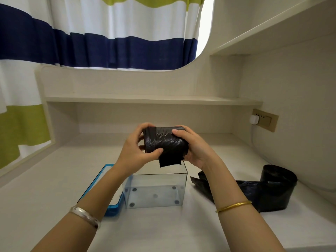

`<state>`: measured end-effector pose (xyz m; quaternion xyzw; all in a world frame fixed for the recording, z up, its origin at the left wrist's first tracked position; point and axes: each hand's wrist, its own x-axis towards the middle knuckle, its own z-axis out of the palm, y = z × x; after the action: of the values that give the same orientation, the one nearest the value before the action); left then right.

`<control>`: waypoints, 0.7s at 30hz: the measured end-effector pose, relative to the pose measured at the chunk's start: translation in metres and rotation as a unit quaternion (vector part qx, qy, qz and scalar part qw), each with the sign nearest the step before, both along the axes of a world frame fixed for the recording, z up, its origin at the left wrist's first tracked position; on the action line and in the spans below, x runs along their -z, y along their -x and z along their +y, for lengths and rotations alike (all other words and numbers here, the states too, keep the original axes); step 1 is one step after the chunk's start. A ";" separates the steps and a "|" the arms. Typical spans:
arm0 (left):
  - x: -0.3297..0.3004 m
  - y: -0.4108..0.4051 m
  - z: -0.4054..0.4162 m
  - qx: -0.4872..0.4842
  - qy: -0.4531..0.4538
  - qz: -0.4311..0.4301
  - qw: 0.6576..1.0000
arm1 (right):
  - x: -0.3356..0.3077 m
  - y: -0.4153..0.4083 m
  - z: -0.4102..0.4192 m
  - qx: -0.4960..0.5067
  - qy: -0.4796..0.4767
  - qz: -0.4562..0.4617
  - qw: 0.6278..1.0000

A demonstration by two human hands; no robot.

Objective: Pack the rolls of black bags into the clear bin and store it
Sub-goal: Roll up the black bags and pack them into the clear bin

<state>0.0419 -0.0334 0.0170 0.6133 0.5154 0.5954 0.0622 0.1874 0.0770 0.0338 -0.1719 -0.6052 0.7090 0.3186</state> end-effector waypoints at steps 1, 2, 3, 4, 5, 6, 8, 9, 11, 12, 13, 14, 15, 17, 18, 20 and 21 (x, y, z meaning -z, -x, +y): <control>0.000 0.000 -0.001 -0.008 -0.009 0.023 1.000 | 0.000 0.001 0.000 0.004 0.006 -0.007 1.000; 0.001 0.001 -0.001 -0.014 -0.017 0.044 0.999 | 0.000 0.001 0.000 0.009 0.012 -0.015 1.000; 0.001 0.001 -0.001 -0.019 -0.025 0.065 0.997 | 0.000 0.002 0.001 0.011 0.016 -0.024 1.000; 0.001 0.002 -0.001 -0.024 -0.033 0.085 0.996 | 0.000 0.002 0.001 0.010 0.018 -0.032 0.999; 0.002 0.004 0.000 -0.029 -0.039 0.103 0.994 | -0.001 0.002 0.001 0.008 0.018 -0.042 0.999; 0.003 0.005 0.000 -0.030 -0.042 0.115 0.992 | -0.001 0.001 0.001 0.009 0.016 -0.051 0.999; 0.004 0.006 0.001 -0.027 -0.040 0.119 0.992 | -0.001 0.001 0.001 0.012 0.017 -0.067 0.998; 0.004 0.006 0.001 -0.024 -0.034 0.114 0.993 | 0.000 0.000 0.001 0.014 0.017 -0.072 0.997; 0.005 0.007 0.003 -0.015 -0.007 0.100 0.995 | 0.000 0.000 0.000 0.024 0.015 -0.083 0.996; 0.005 0.008 0.003 -0.011 0.013 0.099 0.995 | 0.000 -0.001 -0.001 0.035 0.008 -0.091 0.995; 0.006 0.009 0.004 -0.012 0.035 0.105 0.994 | 0.000 -0.001 -0.001 0.048 -0.004 -0.103 0.994; 0.006 0.010 0.005 -0.016 0.054 0.118 0.991 | 0.000 -0.001 -0.002 0.062 -0.019 -0.117 0.991; 0.007 0.011 0.005 -0.021 0.071 0.129 0.989 | -0.001 0.000 -0.002 0.074 -0.034 -0.131 0.988; 0.009 0.014 0.005 -0.027 0.101 0.134 0.985 | -0.002 0.001 -0.004 0.088 -0.056 -0.153 0.983; 0.010 0.015 0.005 -0.029 0.117 0.133 0.984 | -0.003 0.001 -0.005 0.092 -0.064 -0.161 0.981; 0.011 0.016 0.005 -0.032 0.152 0.135 0.979 | -0.006 0.002 -0.006 0.092 -0.076 -0.178 0.977; 0.010 0.016 0.005 -0.031 0.171 0.135 0.976 | -0.008 0.002 -0.007 0.090 -0.083 -0.189 0.974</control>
<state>0.0259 -0.0280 0.0068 0.6523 0.6315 0.4119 0.0773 0.1857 0.0697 0.0413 -0.3296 -0.6935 0.5792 0.2737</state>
